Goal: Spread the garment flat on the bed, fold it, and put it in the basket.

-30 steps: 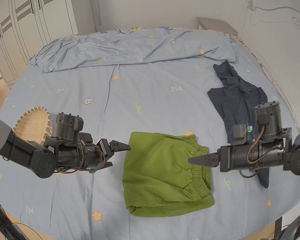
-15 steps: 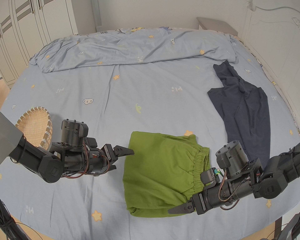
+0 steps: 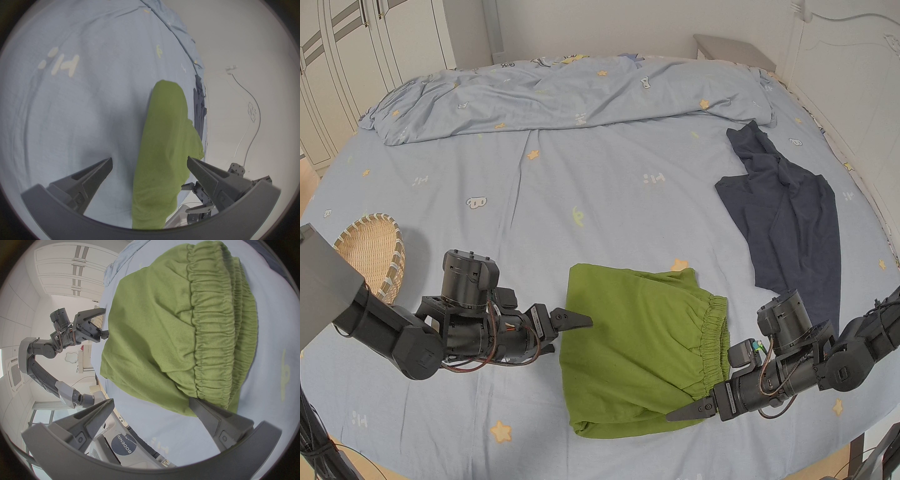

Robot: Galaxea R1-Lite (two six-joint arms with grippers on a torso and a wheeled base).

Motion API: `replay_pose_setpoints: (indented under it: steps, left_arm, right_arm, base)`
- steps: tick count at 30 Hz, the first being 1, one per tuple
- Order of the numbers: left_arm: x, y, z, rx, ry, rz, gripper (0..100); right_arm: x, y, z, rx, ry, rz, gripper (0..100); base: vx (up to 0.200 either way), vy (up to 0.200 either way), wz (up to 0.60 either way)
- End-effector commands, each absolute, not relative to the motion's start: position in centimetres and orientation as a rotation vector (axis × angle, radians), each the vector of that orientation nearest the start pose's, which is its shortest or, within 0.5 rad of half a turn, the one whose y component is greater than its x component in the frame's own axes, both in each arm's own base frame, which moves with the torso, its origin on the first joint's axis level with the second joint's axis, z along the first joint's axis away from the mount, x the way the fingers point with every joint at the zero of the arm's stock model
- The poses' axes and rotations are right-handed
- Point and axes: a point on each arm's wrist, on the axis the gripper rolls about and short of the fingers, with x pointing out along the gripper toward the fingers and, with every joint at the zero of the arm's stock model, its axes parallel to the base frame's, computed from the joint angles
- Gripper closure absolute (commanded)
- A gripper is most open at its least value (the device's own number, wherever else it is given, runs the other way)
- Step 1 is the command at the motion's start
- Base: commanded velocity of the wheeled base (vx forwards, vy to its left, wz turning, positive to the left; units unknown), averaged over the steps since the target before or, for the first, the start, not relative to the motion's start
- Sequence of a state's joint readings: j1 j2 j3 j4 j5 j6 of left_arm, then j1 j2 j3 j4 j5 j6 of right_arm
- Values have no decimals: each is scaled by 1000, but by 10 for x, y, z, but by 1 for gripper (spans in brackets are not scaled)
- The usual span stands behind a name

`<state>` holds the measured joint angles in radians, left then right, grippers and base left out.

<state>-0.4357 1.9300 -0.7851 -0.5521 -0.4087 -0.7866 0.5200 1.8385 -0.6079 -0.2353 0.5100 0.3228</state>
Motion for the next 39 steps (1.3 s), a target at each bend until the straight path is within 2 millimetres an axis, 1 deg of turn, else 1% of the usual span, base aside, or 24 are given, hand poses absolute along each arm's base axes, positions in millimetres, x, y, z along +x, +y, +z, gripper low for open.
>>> replay_pose_setpoints:
  steps: [1, 2, 3, 8, 13, 18, 22, 27, 29, 31, 34, 35, 39]
  left_arm:
    - [295, -158, 79, -690, 941, -540, 0]
    - [294, -162, 74, -683, 936, -551, 0]
    - [293, -163, 74, -680, 931, -556, 0]
    - [288, -163, 75, -692, 884, -600, 0]
    - [286, -171, 75, -691, 853, -637, 0]
    - [283, -171, 75, -697, 835, -652, 0]
    - [282, -177, 76, -704, 820, -679, 0]
    - [285, -181, 70, -712, 809, -688, 0]
    - [285, -189, 65, -705, 814, -708, 0]
    - [285, -192, 62, -702, 813, -717, 0]
    - [284, -193, 61, -702, 808, -726, 0]
    - [284, -193, 61, -702, 807, -727, 100]
    - [285, -194, 62, -703, 806, -736, 100]
  right_arm:
    - [224, 135, 64, 272, 1187, 740, 0]
    - [225, 133, 63, 280, 1191, 733, 0]
    - [225, 132, 63, 283, 1191, 736, 0]
    - [223, 130, 64, 304, 1177, 770, 0]
    - [223, 131, 63, 305, 1152, 781, 0]
    - [222, 132, 63, 304, 1152, 784, 0]
    - [221, 133, 63, 299, 1150, 792, 0]
    - [221, 134, 64, 298, 1150, 796, 0]
    - [221, 134, 64, 298, 1148, 795, 0]
    - [221, 134, 64, 298, 1147, 797, 0]
    - [221, 134, 64, 298, 1147, 797, 0]
    - [221, 134, 64, 298, 1147, 797, 0]
    - [222, 134, 65, 299, 1140, 799, 0]
  base:
    - [0, 0, 0]
    - [0, 0, 0]
    - [0, 0, 0]
    - [0, 0, 0]
    - [0, 0, 0]
    - [0, 0, 0]
    - [0, 0, 0]
    - [0, 0, 0]
    - [0, 0, 0]
    - [0, 0, 0]
    - [0, 0, 0]
    - [0, 0, 0]
    - [0, 0, 0]
